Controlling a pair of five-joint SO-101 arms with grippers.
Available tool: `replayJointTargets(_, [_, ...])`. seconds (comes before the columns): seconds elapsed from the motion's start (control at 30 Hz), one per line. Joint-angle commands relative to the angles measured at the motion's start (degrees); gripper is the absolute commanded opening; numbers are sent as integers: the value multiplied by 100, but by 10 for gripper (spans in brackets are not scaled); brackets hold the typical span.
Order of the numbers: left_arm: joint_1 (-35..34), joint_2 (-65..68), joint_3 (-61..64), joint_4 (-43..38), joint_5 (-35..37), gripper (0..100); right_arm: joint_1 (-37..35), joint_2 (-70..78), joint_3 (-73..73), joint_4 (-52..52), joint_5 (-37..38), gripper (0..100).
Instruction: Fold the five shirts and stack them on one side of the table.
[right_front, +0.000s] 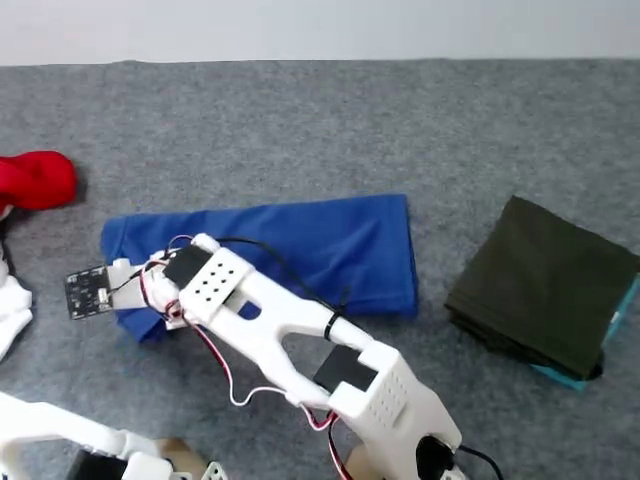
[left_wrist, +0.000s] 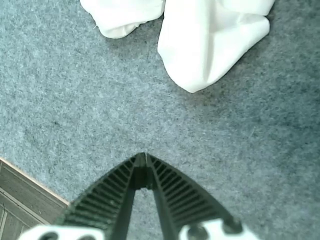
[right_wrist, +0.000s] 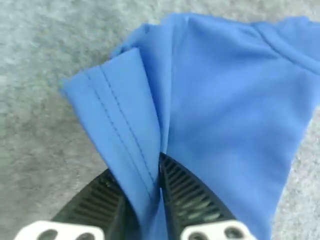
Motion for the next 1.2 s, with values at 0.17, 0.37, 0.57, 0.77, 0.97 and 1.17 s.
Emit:
replayJointTargets(0.17, [18,-176,-40,-105,-53,5,497,-215,-264,-435,-62,10])
replayJointTargets(0.37, [18,-167,-31,-105,-53,5,681,259,-765,-426,-70,46])
replayJointTargets(0.57, [18,-167,-31,-105,-53,5,901,796,-1459,-470,-1248,247])
replayJointTargets(0.77, [18,-167,-31,-105,-53,5,1253,1490,-2347,-374,-1292,228])
replayJointTargets(0.97, [26,-167,-31,-105,-53,5,1209,1525,-3411,875,-1327,210])
replayJointTargets(1.17, [193,-167,-31,-70,-53,5,945,1543,-4870,2352,-1336,65])
